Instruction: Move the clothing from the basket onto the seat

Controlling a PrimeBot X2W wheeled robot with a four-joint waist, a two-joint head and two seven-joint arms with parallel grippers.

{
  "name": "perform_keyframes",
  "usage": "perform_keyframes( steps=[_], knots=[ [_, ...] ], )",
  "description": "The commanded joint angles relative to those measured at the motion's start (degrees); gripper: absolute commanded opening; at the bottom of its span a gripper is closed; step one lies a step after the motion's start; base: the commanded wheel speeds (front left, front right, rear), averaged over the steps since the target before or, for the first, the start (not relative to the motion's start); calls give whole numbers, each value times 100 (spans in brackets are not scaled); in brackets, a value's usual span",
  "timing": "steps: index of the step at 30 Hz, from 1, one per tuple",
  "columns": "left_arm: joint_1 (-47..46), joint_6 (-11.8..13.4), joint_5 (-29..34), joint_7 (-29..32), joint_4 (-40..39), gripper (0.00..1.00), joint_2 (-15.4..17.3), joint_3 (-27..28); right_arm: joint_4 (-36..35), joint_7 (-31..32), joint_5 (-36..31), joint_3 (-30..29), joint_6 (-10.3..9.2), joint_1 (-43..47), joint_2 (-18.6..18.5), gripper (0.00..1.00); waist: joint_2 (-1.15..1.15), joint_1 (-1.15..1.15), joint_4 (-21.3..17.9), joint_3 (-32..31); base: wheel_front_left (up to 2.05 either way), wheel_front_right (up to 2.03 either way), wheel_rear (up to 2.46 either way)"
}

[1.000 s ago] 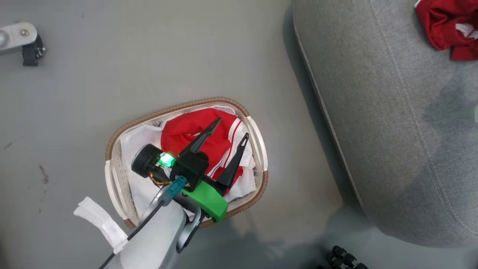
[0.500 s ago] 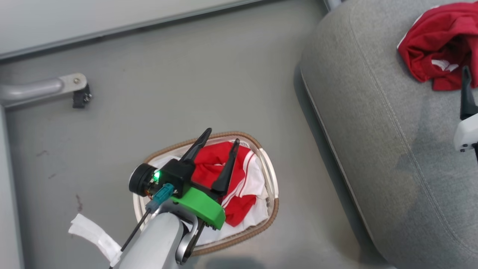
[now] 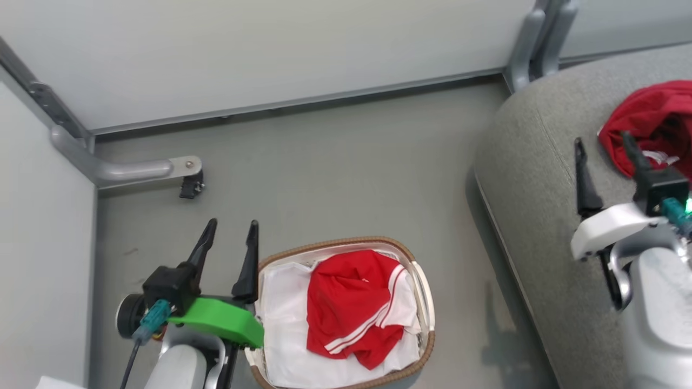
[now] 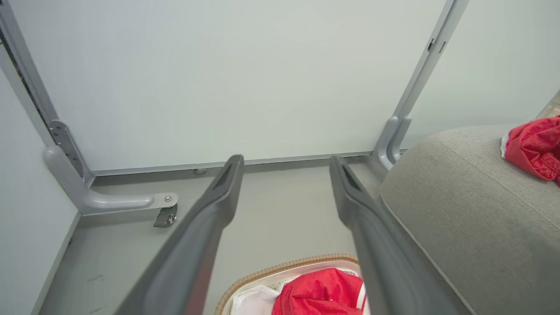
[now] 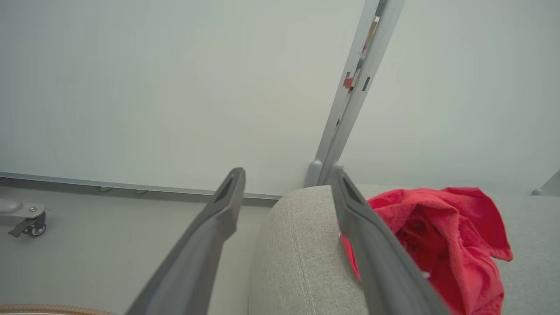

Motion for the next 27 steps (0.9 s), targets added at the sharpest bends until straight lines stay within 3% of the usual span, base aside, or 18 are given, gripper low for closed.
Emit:
perform_keyframes(
  steps=[1, 9, 16, 21, 27],
  knots=[
    [171, -17, 37, -5, -10, 100, -26, 99, -83, -12, 45, 7, -8, 219, 104, 100, 0, 0, 317, -328, 0, 0, 0],
    [730, -18, 81, -5, 1, 100, -58, 494, -472, -12, 126, 218, -8, 1099, 558, 100, 0, 0, 498, -659, 0, 0, 0],
    [1078, -18, -10, -5, 6, 100, -93, 595, -548, -12, 965, 547, -7, 1753, 582, 100, 0, 0, 620, -860, 0, 0, 0],
    [1140, -19, -45, -5, 12, 100, -106, 573, -564, -12, 953, 849, -7, 1947, 579, 100, 0, 0, 630, -908, 0, 0, 0],
    [1158, -19, -79, -5, 27, 100, -112, 576, -615, -12, 976, 812, -7, 1964, 579, 100, 0, 0, 629, -924, 0, 0, 0]
  ],
)
